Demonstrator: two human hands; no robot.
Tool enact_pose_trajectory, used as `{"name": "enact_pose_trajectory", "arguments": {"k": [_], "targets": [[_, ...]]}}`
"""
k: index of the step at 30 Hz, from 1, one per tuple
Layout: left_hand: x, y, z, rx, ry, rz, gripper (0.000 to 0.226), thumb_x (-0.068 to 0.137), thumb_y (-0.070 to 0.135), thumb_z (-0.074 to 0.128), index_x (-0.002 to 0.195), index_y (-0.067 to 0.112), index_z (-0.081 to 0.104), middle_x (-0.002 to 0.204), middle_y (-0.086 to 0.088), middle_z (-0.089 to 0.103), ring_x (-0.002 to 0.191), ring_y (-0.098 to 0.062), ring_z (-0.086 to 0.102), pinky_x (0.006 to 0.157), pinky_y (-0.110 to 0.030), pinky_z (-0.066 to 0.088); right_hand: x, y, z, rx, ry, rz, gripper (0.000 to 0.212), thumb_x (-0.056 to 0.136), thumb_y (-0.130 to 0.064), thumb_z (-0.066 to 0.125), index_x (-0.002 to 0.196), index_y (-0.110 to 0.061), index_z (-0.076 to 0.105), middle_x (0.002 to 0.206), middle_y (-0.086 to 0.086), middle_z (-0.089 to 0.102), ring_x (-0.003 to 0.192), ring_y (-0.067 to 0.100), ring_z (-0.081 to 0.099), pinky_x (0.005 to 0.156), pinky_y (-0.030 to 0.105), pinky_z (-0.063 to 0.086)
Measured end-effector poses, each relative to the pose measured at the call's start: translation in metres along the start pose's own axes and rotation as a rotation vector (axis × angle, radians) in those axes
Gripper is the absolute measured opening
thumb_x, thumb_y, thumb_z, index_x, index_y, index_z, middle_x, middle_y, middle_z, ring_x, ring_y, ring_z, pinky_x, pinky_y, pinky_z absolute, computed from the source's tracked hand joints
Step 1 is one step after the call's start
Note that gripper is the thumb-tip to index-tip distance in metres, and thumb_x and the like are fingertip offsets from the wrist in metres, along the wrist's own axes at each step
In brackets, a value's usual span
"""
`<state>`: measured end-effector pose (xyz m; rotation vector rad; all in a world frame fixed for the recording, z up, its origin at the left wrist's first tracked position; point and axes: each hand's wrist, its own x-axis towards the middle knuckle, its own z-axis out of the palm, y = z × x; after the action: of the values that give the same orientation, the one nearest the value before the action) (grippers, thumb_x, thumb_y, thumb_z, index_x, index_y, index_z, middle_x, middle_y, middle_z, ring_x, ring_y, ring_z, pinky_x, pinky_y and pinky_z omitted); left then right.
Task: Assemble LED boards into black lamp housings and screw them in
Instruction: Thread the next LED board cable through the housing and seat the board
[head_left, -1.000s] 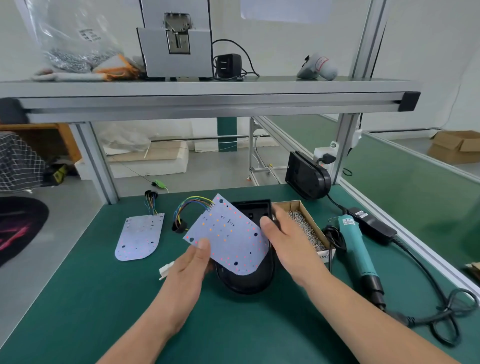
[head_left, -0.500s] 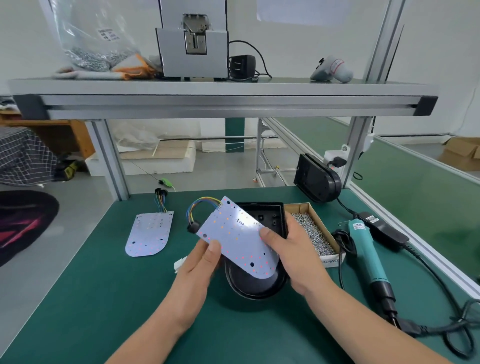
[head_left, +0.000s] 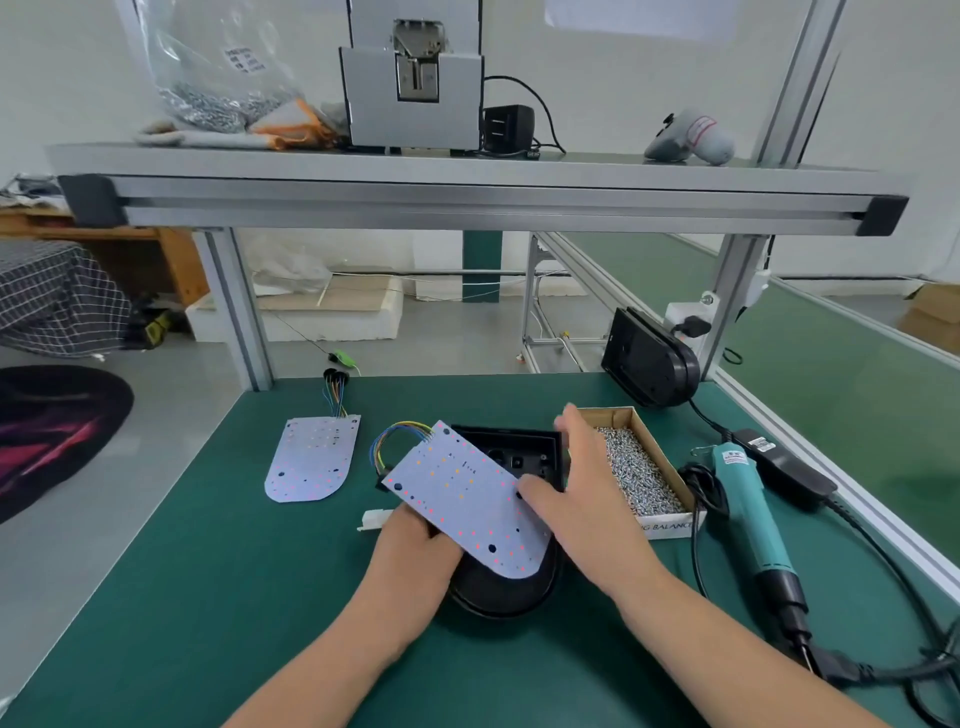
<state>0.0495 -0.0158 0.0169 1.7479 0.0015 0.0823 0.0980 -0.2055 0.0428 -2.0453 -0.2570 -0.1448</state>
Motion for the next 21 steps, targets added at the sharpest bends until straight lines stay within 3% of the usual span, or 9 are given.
{"name": "enact_pose_trajectory", "arguments": {"k": [2, 4, 6, 8, 11, 13, 16, 19, 21], "targets": [[0.002, -0.007, 0.003, 0.010, 0.020, -0.019, 0.022, 0.094, -0.002, 0.056, 0.095, 0.012, 0.072, 0.090, 0.004, 0.077, 0.076, -0.007, 0.057, 0.074, -0.016, 0.049, -0.001, -0.005, 0.003, -0.135, 0.098, -0.164, 0.078, 0.097, -0.020, 0.067, 0.164, -0.020, 0.027, 0.159, -0.018, 0.025, 0.152, -0.001, 0.018, 0.127, 0.035, 0.022], [0.003, -0.015, 0.005, 0.017, 0.057, -0.078, 0.016, 0.094, -0.009, 0.053, 0.084, 0.003, 0.057, 0.069, 0.007, 0.060, 0.069, -0.014, 0.044, 0.060, -0.010, 0.041, -0.003, -0.016, 0.008, -0.159, 0.116, -0.369, 0.070, 0.099, -0.034, 0.063, 0.161, -0.018, 0.035, 0.163, -0.010, 0.029, 0.156, 0.006, 0.020, 0.127, 0.038, 0.024], [0.005, -0.018, 0.007, -0.038, 0.142, -0.131, 0.030, 0.095, -0.015, 0.055, 0.100, 0.014, 0.060, 0.086, 0.011, 0.065, 0.081, -0.019, 0.058, 0.070, -0.014, 0.051, -0.006, -0.028, 0.018, -0.279, 0.089, -0.527, 0.072, 0.099, -0.056, 0.055, 0.160, -0.020, 0.039, 0.165, -0.001, 0.033, 0.160, 0.019, 0.017, 0.128, 0.046, 0.018], [0.012, -0.021, 0.001, -0.061, 0.179, -0.061, 0.032, 0.098, -0.005, 0.059, 0.120, 0.016, 0.068, 0.106, 0.000, 0.075, 0.096, -0.017, 0.071, 0.080, -0.024, 0.061, -0.006, -0.039, 0.027, -0.485, 0.083, -0.616, 0.080, 0.095, -0.073, 0.048, 0.158, -0.024, 0.041, 0.164, 0.003, 0.036, 0.162, 0.027, 0.010, 0.128, 0.055, 0.009], [0.014, -0.016, -0.001, -0.081, 0.209, 0.120, 0.037, 0.101, 0.013, 0.052, 0.091, 0.028, 0.083, 0.092, 0.000, 0.079, 0.084, -0.016, 0.075, 0.069, -0.025, 0.062, -0.003, -0.049, 0.037, -0.670, 0.011, -0.614, 0.096, 0.090, -0.082, 0.048, 0.162, -0.020, 0.035, 0.169, 0.008, 0.028, 0.163, 0.031, 0.001, 0.128, 0.059, 0.005], [0.015, -0.016, 0.001, 0.062, 0.288, 0.202, 0.034, 0.097, 0.015, 0.052, 0.090, 0.028, 0.083, 0.089, 0.007, 0.079, 0.082, -0.009, 0.075, 0.069, -0.021, 0.060, 0.002, -0.056, 0.044, -0.601, -0.123, -0.545, 0.107, 0.085, -0.087, 0.048, 0.167, -0.023, 0.021, 0.176, 0.009, 0.010, 0.163, 0.028, -0.005, 0.130, 0.052, 0.004], [0.013, -0.018, 0.003, 0.139, 0.358, 0.187, 0.014, 0.102, 0.019, 0.049, 0.091, 0.017, 0.058, 0.062, 0.018, 0.066, 0.060, 0.004, 0.064, 0.055, -0.013, 0.052, 0.009, -0.071, 0.063, -0.544, -0.183, -0.572, 0.104, 0.084, -0.081, 0.060, 0.165, -0.036, 0.013, 0.176, 0.008, 0.003, 0.161, 0.029, 0.006, 0.125, 0.048, 0.014], [0.017, -0.015, 0.000, -0.013, 0.414, 0.020, 0.029, 0.112, 0.020, 0.032, 0.085, 0.020, 0.044, 0.048, 0.016, 0.054, 0.043, 0.000, 0.056, 0.044, -0.011, 0.044, 0.018, -0.086, 0.076, -0.631, -0.159, -0.626, 0.089, 0.084, -0.053, 0.067, 0.162, -0.042, 0.026, 0.163, 0.006, 0.029, 0.138, 0.030, 0.038, 0.110, 0.050, 0.037], [0.014, -0.010, 0.001, -0.131, 0.314, -0.039, 0.031, 0.113, 0.019, 0.031, 0.087, 0.021, 0.048, 0.048, 0.014, 0.057, 0.044, 0.000, 0.058, 0.053, -0.018, 0.048, 0.025, -0.091, 0.075, -0.627, -0.154, -0.597, 0.079, 0.081, -0.043, 0.069, 0.155, -0.045, 0.042, 0.142, -0.003, 0.043, 0.123, 0.024, 0.042, 0.103, 0.049, 0.039]]}}
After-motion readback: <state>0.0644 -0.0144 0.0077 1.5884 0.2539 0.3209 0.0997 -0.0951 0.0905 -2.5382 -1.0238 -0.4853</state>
